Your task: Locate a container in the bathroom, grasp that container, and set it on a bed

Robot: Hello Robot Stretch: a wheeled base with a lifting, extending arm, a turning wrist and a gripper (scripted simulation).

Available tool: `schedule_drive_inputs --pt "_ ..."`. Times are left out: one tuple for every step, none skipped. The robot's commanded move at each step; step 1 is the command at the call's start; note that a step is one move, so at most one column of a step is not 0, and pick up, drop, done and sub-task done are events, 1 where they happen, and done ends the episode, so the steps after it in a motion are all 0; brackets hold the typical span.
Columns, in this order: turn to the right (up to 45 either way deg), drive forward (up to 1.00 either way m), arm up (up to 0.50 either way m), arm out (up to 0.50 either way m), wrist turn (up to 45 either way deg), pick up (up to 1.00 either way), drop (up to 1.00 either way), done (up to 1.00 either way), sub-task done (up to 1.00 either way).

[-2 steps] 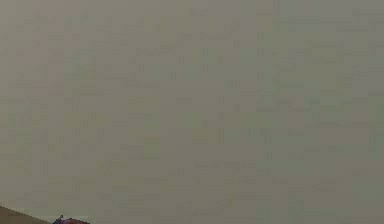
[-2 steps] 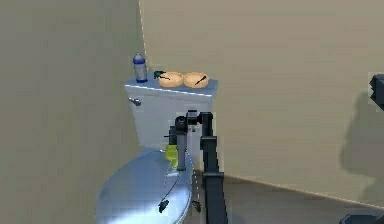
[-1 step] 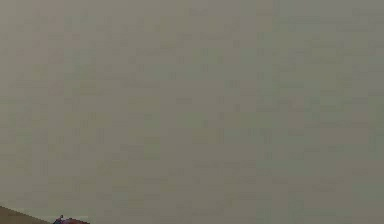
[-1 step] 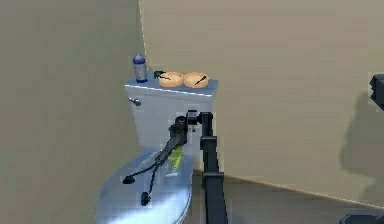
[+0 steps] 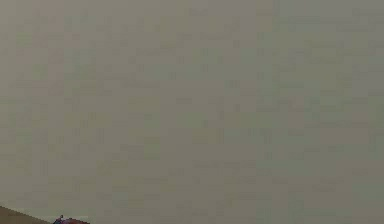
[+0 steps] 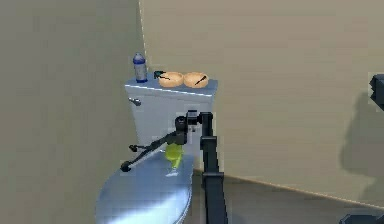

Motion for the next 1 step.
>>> schedule_drive_inputs --pt "0.0 0.00 0.00 0.00 45.0 0.00 0.00 0.00 0.00"
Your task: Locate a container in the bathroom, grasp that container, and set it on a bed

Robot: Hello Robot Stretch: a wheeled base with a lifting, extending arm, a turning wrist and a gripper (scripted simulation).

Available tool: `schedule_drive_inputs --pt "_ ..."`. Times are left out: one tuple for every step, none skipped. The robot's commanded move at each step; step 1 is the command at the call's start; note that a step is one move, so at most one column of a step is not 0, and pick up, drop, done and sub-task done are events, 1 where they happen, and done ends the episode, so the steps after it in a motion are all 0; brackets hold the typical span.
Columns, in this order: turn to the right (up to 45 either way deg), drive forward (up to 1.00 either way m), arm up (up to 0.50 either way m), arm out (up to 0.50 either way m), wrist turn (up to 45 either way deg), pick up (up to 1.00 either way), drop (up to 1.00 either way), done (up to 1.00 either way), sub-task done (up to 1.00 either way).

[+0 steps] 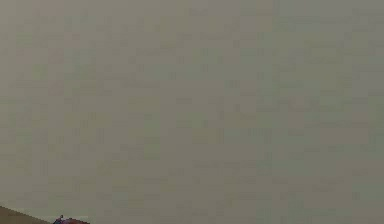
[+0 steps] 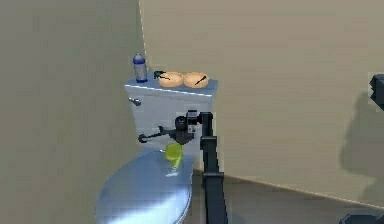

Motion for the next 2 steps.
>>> schedule_drive_inputs --pt "0.0 0.00 0.00 0.00 27.0 0.00 0.00 0.00 0.00" --pt "0.0 0.00 -0.30 0.00 0.0 0.00 0.00 0.00 0.00"
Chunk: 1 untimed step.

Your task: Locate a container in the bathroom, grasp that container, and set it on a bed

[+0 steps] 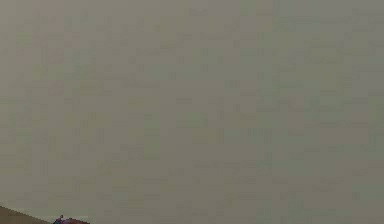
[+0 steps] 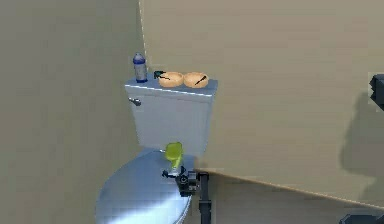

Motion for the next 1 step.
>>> schedule_drive_inputs --pt "0.0 0.00 0.00 0.00 0.0 1.00 0.00 0.00 0.00"
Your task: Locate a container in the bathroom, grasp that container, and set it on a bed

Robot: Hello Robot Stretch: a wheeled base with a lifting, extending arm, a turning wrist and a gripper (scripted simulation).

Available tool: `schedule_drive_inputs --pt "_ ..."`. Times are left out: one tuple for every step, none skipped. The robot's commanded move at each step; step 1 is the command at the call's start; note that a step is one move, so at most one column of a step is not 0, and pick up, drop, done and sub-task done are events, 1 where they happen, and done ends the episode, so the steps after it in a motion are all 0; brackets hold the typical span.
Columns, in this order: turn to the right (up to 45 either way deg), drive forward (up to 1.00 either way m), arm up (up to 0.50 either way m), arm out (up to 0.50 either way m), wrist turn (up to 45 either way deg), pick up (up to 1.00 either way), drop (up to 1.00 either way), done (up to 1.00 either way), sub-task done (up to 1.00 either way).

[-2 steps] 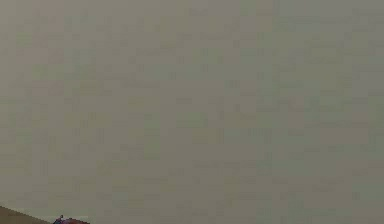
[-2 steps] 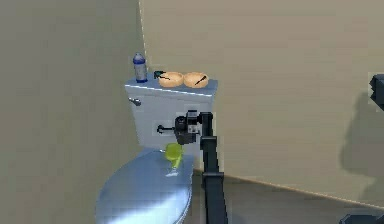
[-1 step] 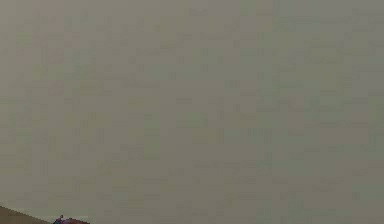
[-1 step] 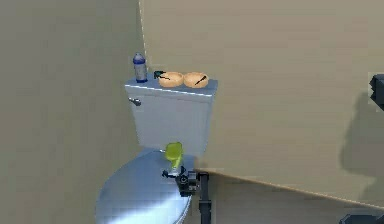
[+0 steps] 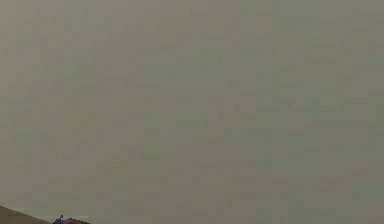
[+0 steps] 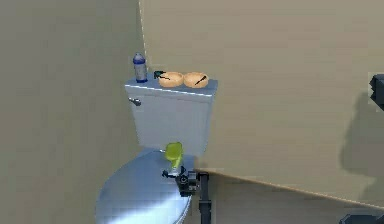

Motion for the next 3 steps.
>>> schedule_drive_inputs --pt "0.0 0.00 0.10 0.00 0.0 0.00 0.00 0.00 0.00" --pt "0.0 0.00 0.44 0.00 0.0 0.00 0.00 0.00 0.00" --pt "0.0 0.00 0.00 0.00 -45.0 0.00 0.00 0.00 0.00"
